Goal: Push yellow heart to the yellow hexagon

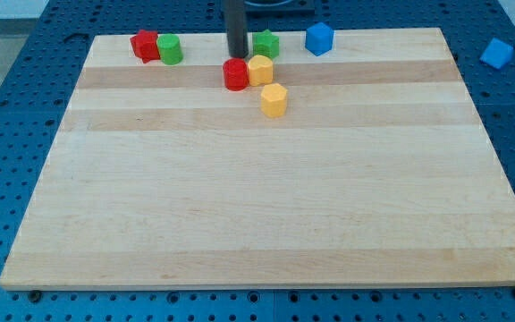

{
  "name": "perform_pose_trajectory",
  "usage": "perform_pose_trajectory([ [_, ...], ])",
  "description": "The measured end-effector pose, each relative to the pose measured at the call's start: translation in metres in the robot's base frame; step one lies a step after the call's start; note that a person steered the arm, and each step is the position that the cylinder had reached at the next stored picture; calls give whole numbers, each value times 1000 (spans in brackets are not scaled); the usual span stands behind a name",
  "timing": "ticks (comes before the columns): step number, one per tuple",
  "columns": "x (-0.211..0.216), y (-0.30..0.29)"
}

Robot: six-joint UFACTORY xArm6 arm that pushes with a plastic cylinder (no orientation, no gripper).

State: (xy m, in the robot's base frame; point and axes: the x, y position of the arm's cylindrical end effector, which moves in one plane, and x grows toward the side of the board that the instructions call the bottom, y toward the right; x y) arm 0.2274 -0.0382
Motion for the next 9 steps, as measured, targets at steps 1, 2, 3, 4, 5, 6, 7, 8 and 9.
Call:
perform_pose_trajectory([
  [1,-2,20],
  [2,35,12],
  [3,51,-3],
  [4,52,-3],
  [5,24,6],
  [6,33,25],
  [7,59,22],
  [8,92,14],
  [9,57,11],
])
